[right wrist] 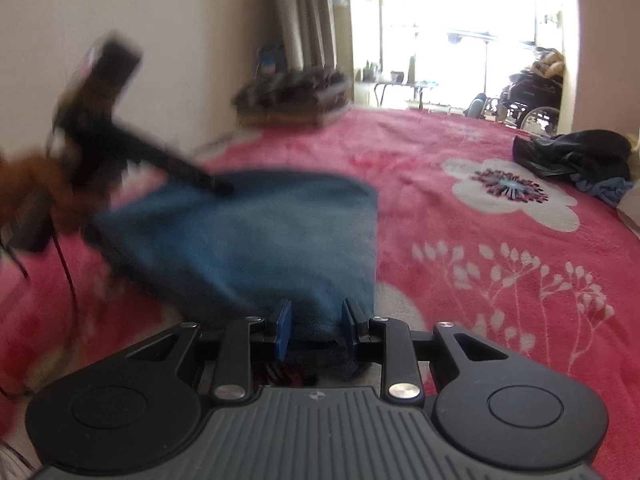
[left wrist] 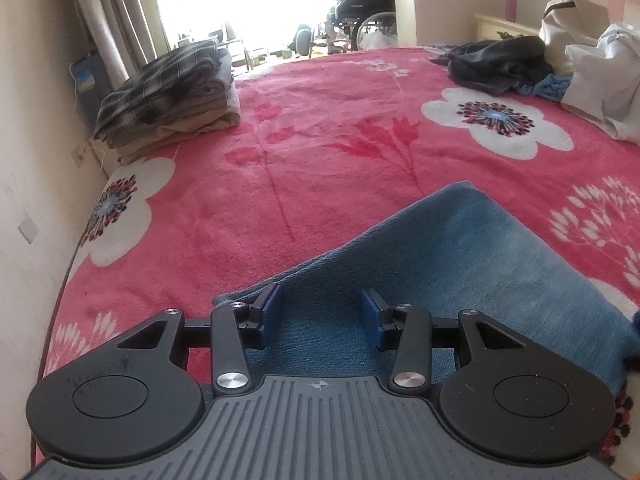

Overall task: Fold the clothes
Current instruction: 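Grasp the teal garment edge with the left gripper while the right gripper repositions on it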

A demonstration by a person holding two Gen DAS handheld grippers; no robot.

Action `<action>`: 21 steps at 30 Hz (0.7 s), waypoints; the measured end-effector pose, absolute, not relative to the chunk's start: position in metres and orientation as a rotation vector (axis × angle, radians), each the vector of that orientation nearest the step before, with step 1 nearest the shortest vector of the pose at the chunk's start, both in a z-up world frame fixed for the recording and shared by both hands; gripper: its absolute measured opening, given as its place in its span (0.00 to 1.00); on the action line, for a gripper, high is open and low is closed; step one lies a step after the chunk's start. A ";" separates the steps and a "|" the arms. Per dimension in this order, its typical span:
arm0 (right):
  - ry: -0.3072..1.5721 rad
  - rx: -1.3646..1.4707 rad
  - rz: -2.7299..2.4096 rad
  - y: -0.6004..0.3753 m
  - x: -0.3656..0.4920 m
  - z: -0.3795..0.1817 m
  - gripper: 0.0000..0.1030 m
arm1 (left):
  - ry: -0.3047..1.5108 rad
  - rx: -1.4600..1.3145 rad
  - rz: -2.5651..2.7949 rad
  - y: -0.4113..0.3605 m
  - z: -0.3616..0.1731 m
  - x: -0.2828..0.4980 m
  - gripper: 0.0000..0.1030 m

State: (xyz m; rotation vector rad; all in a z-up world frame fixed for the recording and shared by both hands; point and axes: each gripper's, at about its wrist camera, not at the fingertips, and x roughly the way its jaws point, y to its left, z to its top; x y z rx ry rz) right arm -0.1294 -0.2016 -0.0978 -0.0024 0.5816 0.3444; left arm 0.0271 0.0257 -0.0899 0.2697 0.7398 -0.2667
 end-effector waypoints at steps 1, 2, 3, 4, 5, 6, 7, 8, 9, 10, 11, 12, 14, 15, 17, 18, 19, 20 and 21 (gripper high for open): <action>0.562 0.013 0.344 -0.204 -0.131 -0.092 0.28 | 0.736 0.270 -0.267 0.026 -0.089 0.026 0.42; 0.542 0.019 0.341 -0.206 -0.132 -0.085 0.28 | 0.732 0.272 -0.268 0.026 -0.089 0.025 0.42; 0.525 0.029 0.343 -0.208 -0.132 -0.078 0.28 | 0.728 0.275 -0.268 0.026 -0.088 0.024 0.42; 0.513 0.043 0.345 -0.210 -0.130 -0.071 0.28 | 0.724 0.280 -0.267 0.026 -0.086 0.022 0.42; 0.502 0.057 0.347 -0.211 -0.127 -0.065 0.28 | 0.717 0.286 -0.267 0.025 -0.083 0.020 0.42; 0.493 0.070 0.349 -0.212 -0.123 -0.059 0.28 | 0.709 0.291 -0.266 0.025 -0.081 0.018 0.42; 0.490 0.082 0.351 -0.213 -0.114 -0.056 0.28 | 0.699 0.295 -0.266 0.024 -0.078 0.015 0.42; 0.487 0.093 0.352 -0.214 -0.106 -0.052 0.28 | 0.689 0.299 -0.266 0.023 -0.075 0.012 0.42; 0.488 0.106 0.354 -0.214 -0.096 -0.049 0.28 | 0.682 0.304 -0.266 0.021 -0.072 0.010 0.42; 0.496 0.117 0.356 -0.212 -0.081 -0.047 0.28 | 0.679 0.314 -0.266 0.019 -0.071 0.008 0.42; 0.506 0.126 0.360 -0.210 -0.067 -0.046 0.28 | 0.682 0.324 -0.266 0.016 -0.071 0.008 0.42; 0.515 0.133 0.366 -0.207 -0.053 -0.046 0.28 | 0.689 0.332 -0.265 0.013 -0.071 0.009 0.42; 0.533 0.148 0.380 -0.199 -0.025 -0.048 0.28 | 0.708 0.340 -0.252 0.009 -0.073 0.013 0.42; 0.547 0.157 0.387 -0.195 -0.012 -0.050 0.28 | 0.719 0.342 -0.242 0.007 -0.074 0.016 0.42; 0.594 0.173 0.399 -0.187 0.014 -0.059 0.27 | 0.754 0.325 -0.225 0.008 -0.076 0.025 0.42; 0.623 0.176 0.400 -0.183 0.025 -0.065 0.27 | 0.775 0.311 -0.217 0.010 -0.078 0.030 0.42; 0.652 0.176 0.398 -0.179 0.035 -0.072 0.27 | 0.797 0.297 -0.209 0.012 -0.079 0.035 0.42; 0.690 0.167 0.388 -0.175 0.045 -0.082 0.27 | 0.818 0.283 -0.200 0.013 -0.080 0.040 0.42; 0.745 0.155 0.370 -0.172 0.055 -0.094 0.27 | 0.836 0.271 -0.194 0.014 -0.081 0.045 0.42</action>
